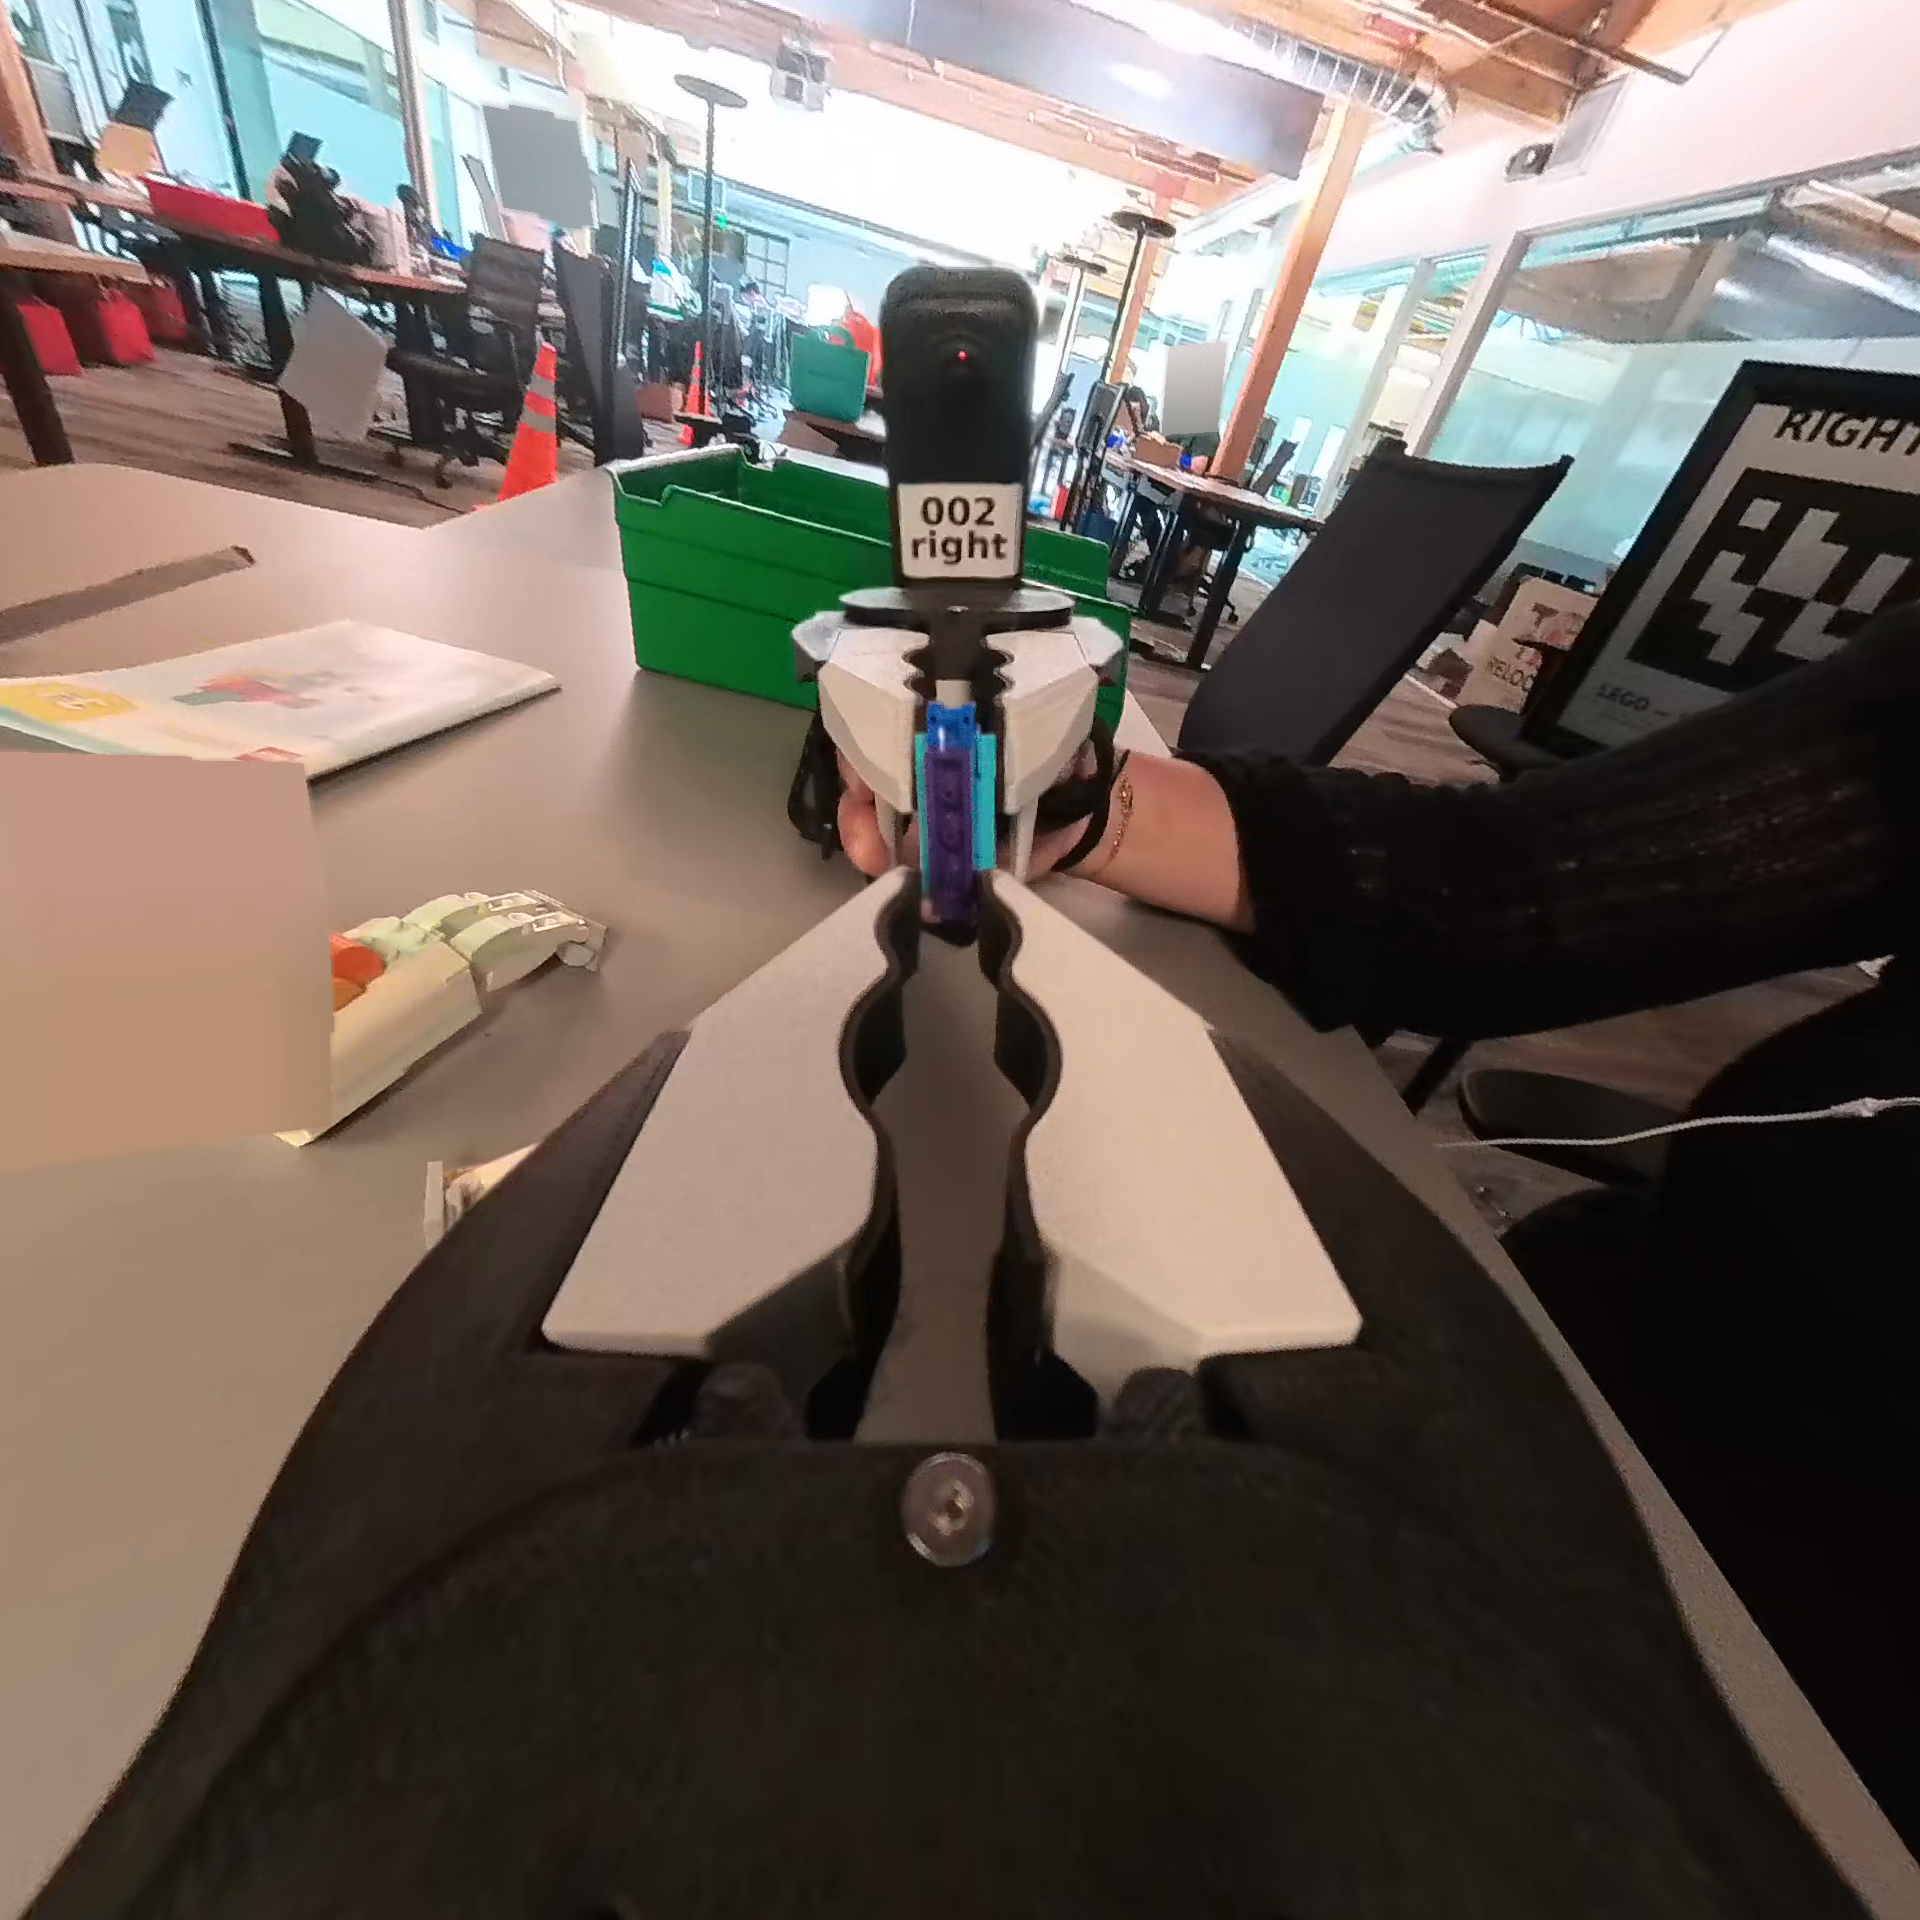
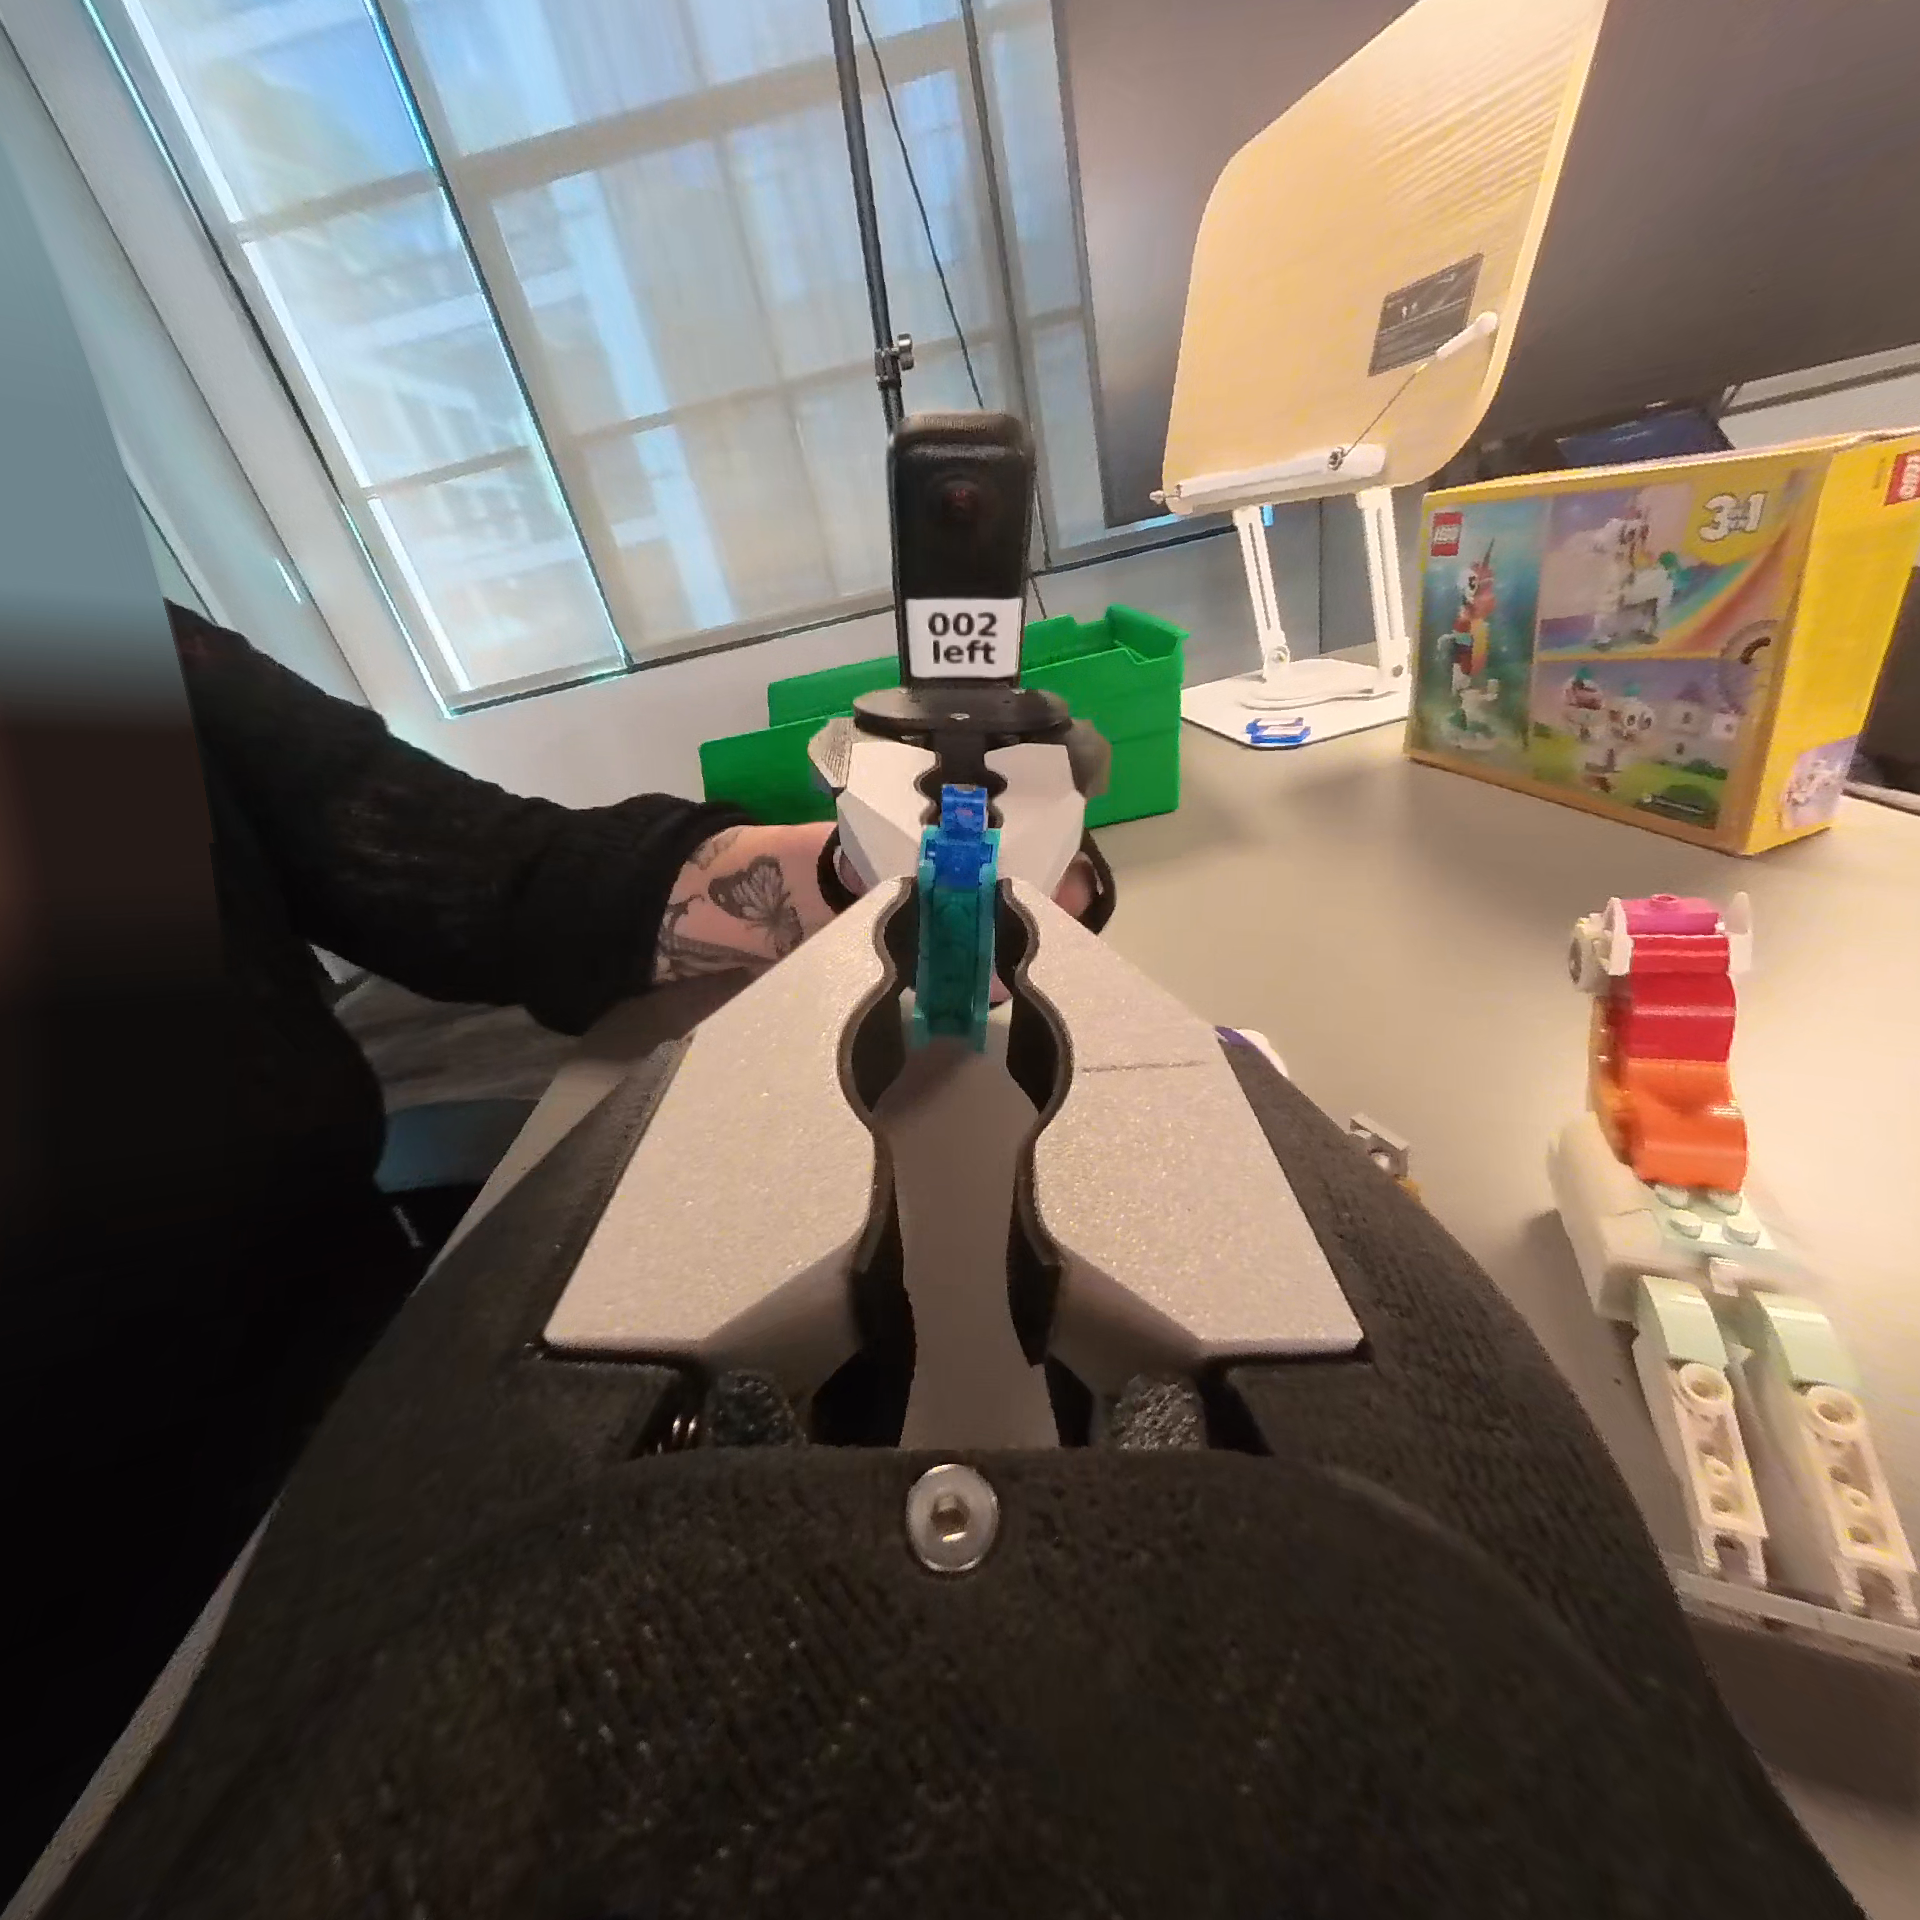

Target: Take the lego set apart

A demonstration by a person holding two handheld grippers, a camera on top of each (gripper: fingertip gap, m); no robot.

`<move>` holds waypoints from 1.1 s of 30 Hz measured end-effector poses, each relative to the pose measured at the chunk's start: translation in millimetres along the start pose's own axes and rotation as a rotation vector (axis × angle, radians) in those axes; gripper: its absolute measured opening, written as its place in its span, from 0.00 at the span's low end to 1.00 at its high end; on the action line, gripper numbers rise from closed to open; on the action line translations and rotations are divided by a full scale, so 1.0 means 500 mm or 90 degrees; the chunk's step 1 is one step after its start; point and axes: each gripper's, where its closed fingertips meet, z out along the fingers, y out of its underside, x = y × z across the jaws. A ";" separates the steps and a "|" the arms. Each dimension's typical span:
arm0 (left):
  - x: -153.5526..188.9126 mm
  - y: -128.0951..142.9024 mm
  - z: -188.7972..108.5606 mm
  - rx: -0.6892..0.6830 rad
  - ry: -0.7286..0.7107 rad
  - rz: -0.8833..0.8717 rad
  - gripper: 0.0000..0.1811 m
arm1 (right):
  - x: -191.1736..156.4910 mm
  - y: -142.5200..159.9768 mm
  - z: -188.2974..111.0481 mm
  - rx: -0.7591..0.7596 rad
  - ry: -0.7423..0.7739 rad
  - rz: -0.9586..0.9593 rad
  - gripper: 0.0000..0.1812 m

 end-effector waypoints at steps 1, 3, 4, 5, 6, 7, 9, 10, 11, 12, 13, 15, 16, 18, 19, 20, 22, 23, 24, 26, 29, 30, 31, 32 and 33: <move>-0.002 -0.002 0.000 0.005 -0.003 -0.001 0.07 | -0.001 0.002 0.001 -0.006 0.001 -0.006 0.07; 0.003 -0.006 -0.001 0.015 0.008 -0.003 0.08 | -0.004 0.008 0.006 -0.017 -0.002 -0.010 0.07; 0.005 -0.008 -0.002 0.018 0.011 -0.003 0.05 | -0.004 0.011 0.008 -0.021 -0.003 -0.010 0.07; 0.006 -0.007 -0.003 0.014 0.014 0.002 0.04 | -0.004 0.013 0.009 -0.020 -0.002 -0.009 0.07; 0.004 -0.009 -0.003 0.011 0.009 0.006 0.04 | -0.002 0.011 0.009 -0.015 0.003 -0.009 0.07; 0.001 -0.014 -0.003 0.014 -0.001 0.012 0.04 | 0.001 0.006 0.009 -0.004 0.013 -0.013 0.07; -0.001 -0.025 -0.001 0.022 -0.024 0.036 0.04 | 0.005 -0.004 0.008 0.016 0.030 -0.024 0.07; -0.001 -0.028 -0.001 0.025 -0.028 0.040 0.04 | 0.004 -0.006 0.008 0.018 0.033 -0.029 0.07; 0.000 -0.029 0.000 0.028 -0.030 0.040 0.04 | 0.004 -0.007 0.008 0.016 0.035 -0.035 0.07; 0.001 -0.029 0.000 0.028 -0.027 0.037 0.04 | 0.003 -0.007 0.008 0.012 0.038 -0.044 0.07; 0.002 -0.029 -0.001 0.029 -0.022 0.033 0.04 | 0.002 -0.006 0.009 0.008 0.041 -0.056 0.07; 0.008 -0.031 -0.006 0.035 0.001 0.016 0.04 | -0.004 -0.008 0.014 0.002 0.043 -0.078 0.07; 0.019 -0.031 -0.009 0.034 0.032 0.007 0.04 | -0.016 -0.007 0.018 -0.003 0.019 -0.069 0.07; 0.054 -0.029 -0.012 0.030 0.102 0.002 0.04 | -0.050 -0.007 0.021 0.000 -0.062 -0.026 0.07; 0.071 -0.029 -0.012 0.026 0.135 0.001 0.04 | -0.069 -0.009 0.019 0.006 -0.107 -0.004 0.07; 0.095 -0.031 -0.013 0.026 0.183 -0.005 0.04 | -0.090 -0.012 0.017 0.015 -0.160 0.024 0.07; 0.125 -0.042 -0.011 0.043 0.240 -0.018 0.04 | -0.118 -0.022 0.012 0.041 -0.242 0.079 0.07; 0.129 -0.044 -0.009 0.045 0.245 -0.023 0.04 | -0.122 -0.024 0.010 0.049 -0.260 0.096 0.07; 0.132 -0.042 -0.009 0.041 0.256 -0.032 0.04 | -0.125 -0.023 0.008 0.051 -0.275 0.109 0.07; 0.131 -0.038 -0.010 0.032 0.272 -0.070 0.04 | -0.120 -0.019 0.008 0.051 -0.280 0.127 0.07; 0.099 -0.027 -0.020 0.020 0.255 -0.145 0.04 | -0.082 -0.019 0.000 0.058 -0.211 0.117 0.07; 0.077 -0.013 -0.017 -0.006 0.214 -0.158 0.04 | -0.067 -0.020 -0.005 0.056 -0.183 0.110 0.07; 0.055 0.005 -0.014 -0.040 0.168 -0.165 0.04 | -0.054 -0.021 -0.011 0.056 -0.155 0.101 0.07; 0.035 0.028 -0.012 -0.084 0.122 -0.165 0.04 | -0.045 -0.025 -0.018 0.060 -0.138 0.095 0.07; 0.018 0.057 -0.012 -0.142 0.077 -0.156 0.04 | -0.038 -0.028 -0.023 0.063 -0.124 0.095 0.07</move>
